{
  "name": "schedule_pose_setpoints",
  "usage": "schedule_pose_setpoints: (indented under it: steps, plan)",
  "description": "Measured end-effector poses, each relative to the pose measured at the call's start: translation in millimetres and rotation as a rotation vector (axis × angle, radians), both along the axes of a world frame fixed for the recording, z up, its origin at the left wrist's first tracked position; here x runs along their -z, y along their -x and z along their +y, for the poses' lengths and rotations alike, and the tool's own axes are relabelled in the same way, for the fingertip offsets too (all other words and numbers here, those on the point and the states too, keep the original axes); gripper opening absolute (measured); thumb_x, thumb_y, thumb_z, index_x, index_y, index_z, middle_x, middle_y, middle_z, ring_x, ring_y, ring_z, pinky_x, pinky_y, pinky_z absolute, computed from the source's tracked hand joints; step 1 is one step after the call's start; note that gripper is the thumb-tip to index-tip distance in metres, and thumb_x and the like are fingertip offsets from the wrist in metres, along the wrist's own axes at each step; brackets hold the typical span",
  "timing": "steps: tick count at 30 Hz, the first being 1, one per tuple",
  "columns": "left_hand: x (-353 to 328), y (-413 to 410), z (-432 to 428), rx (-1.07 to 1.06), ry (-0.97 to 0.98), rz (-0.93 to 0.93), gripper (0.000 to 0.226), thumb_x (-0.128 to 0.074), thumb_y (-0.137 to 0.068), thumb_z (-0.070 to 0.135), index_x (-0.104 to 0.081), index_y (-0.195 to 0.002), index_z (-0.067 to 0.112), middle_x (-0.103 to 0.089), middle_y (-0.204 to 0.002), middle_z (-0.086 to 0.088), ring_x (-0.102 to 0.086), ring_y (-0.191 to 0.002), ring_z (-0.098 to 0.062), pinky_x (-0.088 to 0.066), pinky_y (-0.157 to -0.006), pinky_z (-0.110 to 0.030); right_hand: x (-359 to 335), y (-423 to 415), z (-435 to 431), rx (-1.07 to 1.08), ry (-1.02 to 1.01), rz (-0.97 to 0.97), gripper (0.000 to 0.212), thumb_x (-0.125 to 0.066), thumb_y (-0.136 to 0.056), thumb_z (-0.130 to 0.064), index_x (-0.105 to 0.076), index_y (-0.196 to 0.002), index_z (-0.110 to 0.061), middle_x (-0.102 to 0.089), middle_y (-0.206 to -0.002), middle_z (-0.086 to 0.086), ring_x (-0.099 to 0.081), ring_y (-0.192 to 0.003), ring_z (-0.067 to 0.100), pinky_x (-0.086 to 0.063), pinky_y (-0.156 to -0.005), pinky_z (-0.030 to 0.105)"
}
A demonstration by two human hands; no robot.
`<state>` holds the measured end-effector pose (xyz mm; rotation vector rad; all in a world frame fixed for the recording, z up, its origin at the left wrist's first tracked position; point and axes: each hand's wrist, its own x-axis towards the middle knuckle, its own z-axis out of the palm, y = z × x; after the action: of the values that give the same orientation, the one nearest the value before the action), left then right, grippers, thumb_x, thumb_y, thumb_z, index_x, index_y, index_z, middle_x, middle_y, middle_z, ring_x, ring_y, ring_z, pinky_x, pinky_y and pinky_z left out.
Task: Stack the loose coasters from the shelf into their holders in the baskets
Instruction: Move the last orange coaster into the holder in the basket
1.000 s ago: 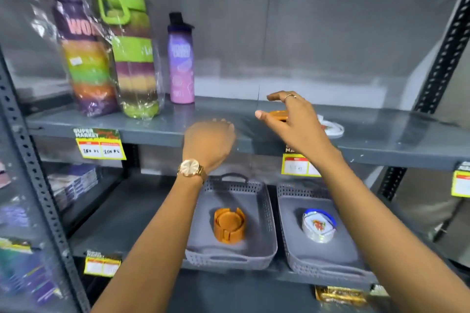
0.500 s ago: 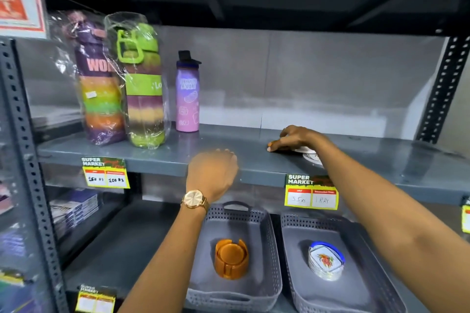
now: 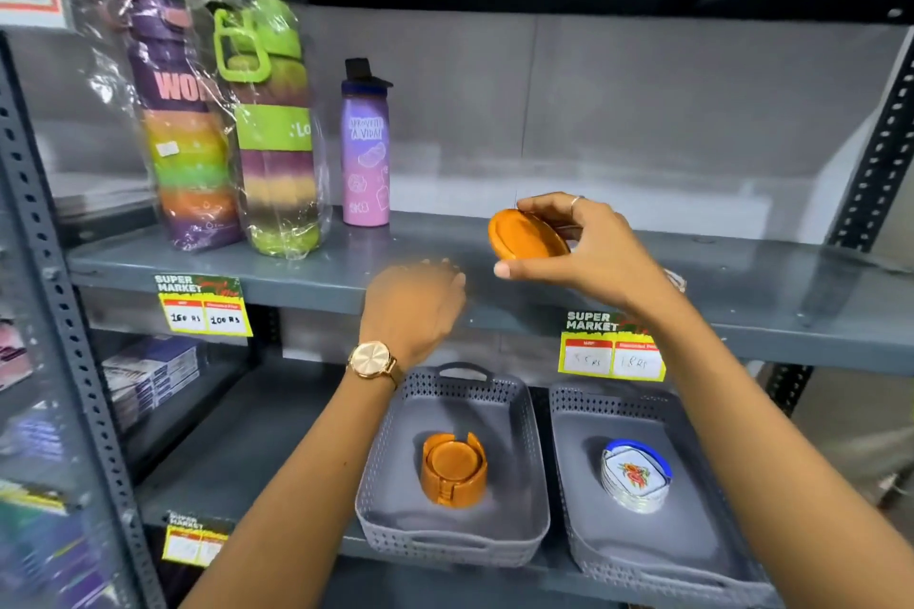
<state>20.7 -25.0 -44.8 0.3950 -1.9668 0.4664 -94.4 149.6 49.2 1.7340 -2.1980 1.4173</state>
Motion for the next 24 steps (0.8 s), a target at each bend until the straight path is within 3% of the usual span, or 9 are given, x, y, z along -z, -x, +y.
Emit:
schedule_pose_setpoints:
  steps: [3,9,19,24]
  plan:
    - [1,-3,-2,0.059,0.050,-0.011,0.049,-0.033,-0.097,0.033,-0.075,-0.089,0.009,-0.075,-0.093,-0.009,-0.070,-0.077,-0.029,-0.050,-0.062,-0.033,30,-28,31,-0.119,0.013,-0.026,0.074,-0.092,-0.053,-0.033,-0.062,-0.121,-0.030,-0.066,-0.118,-0.016,-0.061,-0.111,-0.002,-0.046,-0.095,0.016]
    - [0,2,-2,0.017,-0.007,0.046,0.049,-0.035,-0.100,0.034,-0.073,-0.078,0.012,-0.073,-0.073,-0.004,-0.067,-0.066,-0.025,-0.045,-0.056,-0.036,135,-51,19,-0.254,-0.303,-0.131,0.076,-0.092,-0.052,-0.033,-0.062,-0.121,-0.026,-0.068,-0.117,-0.014,-0.063,-0.107,-0.003,-0.049,-0.096,0.019]
    - [15,10,-12,0.031,0.122,0.225,0.036,-0.048,-0.095,0.027,-0.072,-0.070,0.016,-0.073,-0.072,0.002,-0.065,-0.060,-0.024,-0.044,-0.053,-0.033,272,18,-89,-0.069,-0.661,-0.048,0.104,-0.079,-0.039,-0.066,-0.053,-0.129,-0.020,-0.064,-0.126,0.003,-0.055,-0.122,0.025,-0.046,-0.103,0.038]
    - [15,12,-13,0.030,0.148,0.237,0.035,-0.050,-0.093,0.025,-0.069,-0.066,0.016,-0.071,-0.068,0.001,-0.061,-0.055,-0.026,-0.038,-0.052,-0.033,286,34,-120,-0.076,-0.754,-0.003,0.103,-0.085,-0.047,-0.055,-0.048,-0.136,-0.017,-0.056,-0.137,0.009,-0.048,-0.129,0.029,-0.040,-0.109,0.041]
